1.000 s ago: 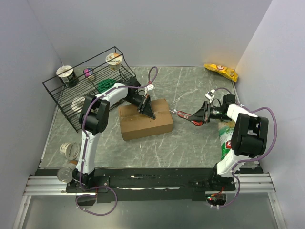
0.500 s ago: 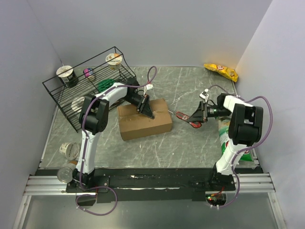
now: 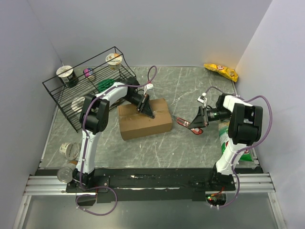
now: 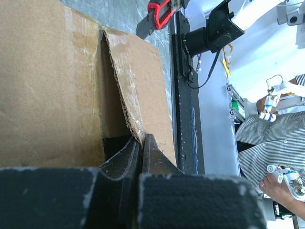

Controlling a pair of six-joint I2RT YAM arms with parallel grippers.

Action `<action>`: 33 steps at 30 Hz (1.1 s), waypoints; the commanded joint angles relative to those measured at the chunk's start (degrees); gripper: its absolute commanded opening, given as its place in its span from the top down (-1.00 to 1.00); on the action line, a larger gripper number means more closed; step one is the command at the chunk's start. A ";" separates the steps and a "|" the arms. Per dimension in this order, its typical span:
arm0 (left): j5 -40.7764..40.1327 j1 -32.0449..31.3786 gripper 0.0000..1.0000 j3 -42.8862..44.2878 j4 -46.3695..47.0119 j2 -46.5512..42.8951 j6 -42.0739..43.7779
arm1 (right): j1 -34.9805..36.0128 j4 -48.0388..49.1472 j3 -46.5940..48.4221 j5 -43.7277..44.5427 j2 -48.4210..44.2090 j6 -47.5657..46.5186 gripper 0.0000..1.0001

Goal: Unpack the express box
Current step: Cut the express box at the center of the board.

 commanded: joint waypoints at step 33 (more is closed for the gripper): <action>-13.66 -3.98 0.98 3.76 -19.66 -2.54 37.77 | 5.10 -6.37 11.18 0.86 -0.63 -6.29 1.00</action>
